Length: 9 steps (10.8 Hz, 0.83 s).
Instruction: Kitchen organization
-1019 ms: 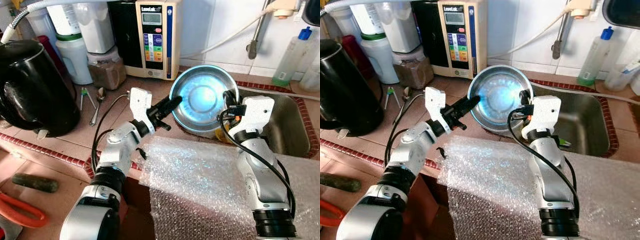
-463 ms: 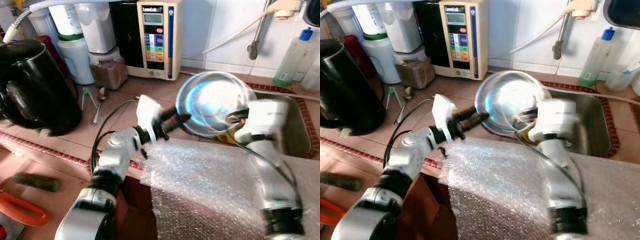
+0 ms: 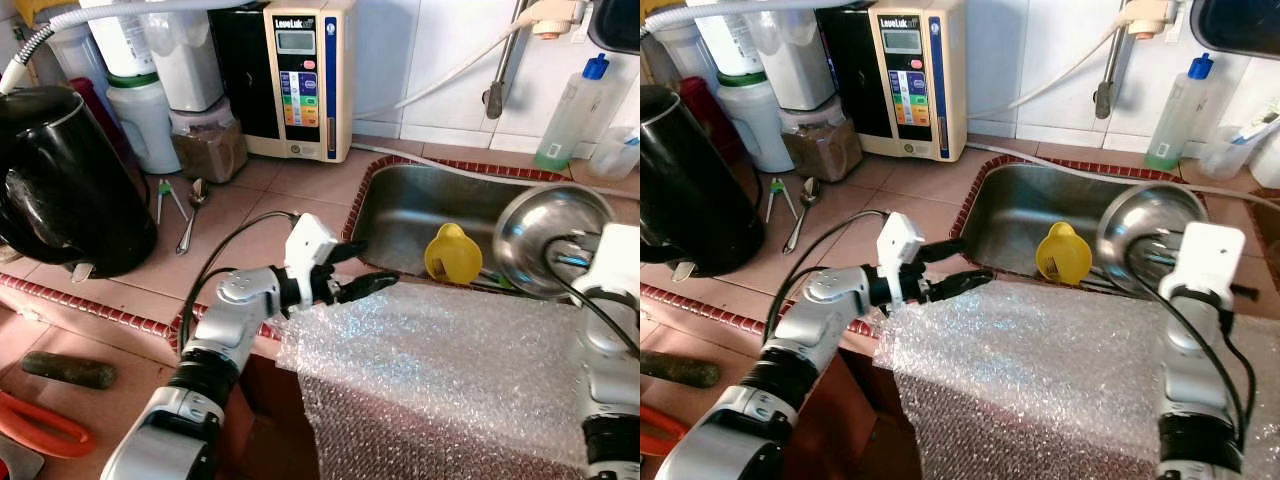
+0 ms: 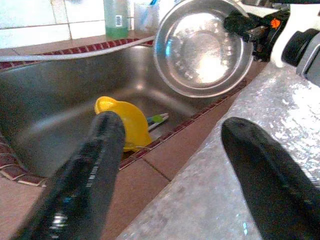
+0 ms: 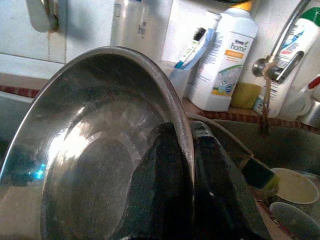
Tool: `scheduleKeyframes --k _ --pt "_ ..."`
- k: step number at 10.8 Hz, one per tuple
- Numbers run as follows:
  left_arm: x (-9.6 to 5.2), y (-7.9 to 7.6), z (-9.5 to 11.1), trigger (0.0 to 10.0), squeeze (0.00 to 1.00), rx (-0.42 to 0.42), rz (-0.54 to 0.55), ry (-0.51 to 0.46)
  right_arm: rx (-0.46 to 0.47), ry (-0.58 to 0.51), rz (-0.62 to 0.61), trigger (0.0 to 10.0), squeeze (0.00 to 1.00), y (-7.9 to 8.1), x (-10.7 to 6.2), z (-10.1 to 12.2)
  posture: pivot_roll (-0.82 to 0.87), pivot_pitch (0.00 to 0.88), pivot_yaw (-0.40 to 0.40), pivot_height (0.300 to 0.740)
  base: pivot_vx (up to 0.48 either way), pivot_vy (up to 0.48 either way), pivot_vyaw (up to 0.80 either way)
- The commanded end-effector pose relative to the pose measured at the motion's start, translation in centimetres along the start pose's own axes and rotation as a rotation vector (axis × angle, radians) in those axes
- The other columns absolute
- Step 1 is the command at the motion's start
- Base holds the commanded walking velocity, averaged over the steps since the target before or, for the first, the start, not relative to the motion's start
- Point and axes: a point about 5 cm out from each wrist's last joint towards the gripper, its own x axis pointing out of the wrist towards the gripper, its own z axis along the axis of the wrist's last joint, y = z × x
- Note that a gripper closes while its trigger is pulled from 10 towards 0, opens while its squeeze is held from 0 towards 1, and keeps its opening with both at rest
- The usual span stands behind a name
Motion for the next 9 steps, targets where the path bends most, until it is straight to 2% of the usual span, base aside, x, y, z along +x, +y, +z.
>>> scheduleKeyframes --k 1,3,4,6,8,9 --pt "0.0 0.1 0.6 10.0 1.00 0.055 0.002 0.005 -0.001 -0.010 -0.024 0.0 0.00 -0.5 0.3 0.0 0.00 0.000 0.095 0.740 0.000 0.000 0.00" --pt "0.1 0.1 0.8 10.0 1.00 0.080 -0.003 0.011 -0.031 0.045 -0.053 0.0 0.00 -1.4 0.8 -1.4 0.00 0.000 0.099 0.740 0.000 0.000 0.00" --pt "0.1 0.2 0.9 10.0 1.00 0.091 0.006 0.014 -0.028 0.073 -0.071 10.0 1.00 -1.7 1.0 -1.9 0.01 0.000 0.103 0.740 0.000 0.000 0.00" --pt "0.0 0.3 0.8 10.0 1.00 0.099 0.009 0.029 -0.026 0.100 -0.070 10.0 1.00 -1.4 1.1 -2.3 0.01 0.000 0.105 0.740 0.000 0.000 0.00" --pt "0.1 0.6 0.8 10.0 1.00 0.108 0.034 0.038 -0.092 0.123 -0.038 10.0 1.00 -0.6 1.1 -2.8 0.01 0.000 0.104 0.740 0.000 0.000 0.00" --pt "0.2 0.7 0.8 10.0 1.00 0.110 0.051 0.035 -0.074 0.139 -0.026 10.0 1.00 -0.5 1.2 -2.9 0.01 0.000 0.103 0.740 0.000 0.000 0.00"
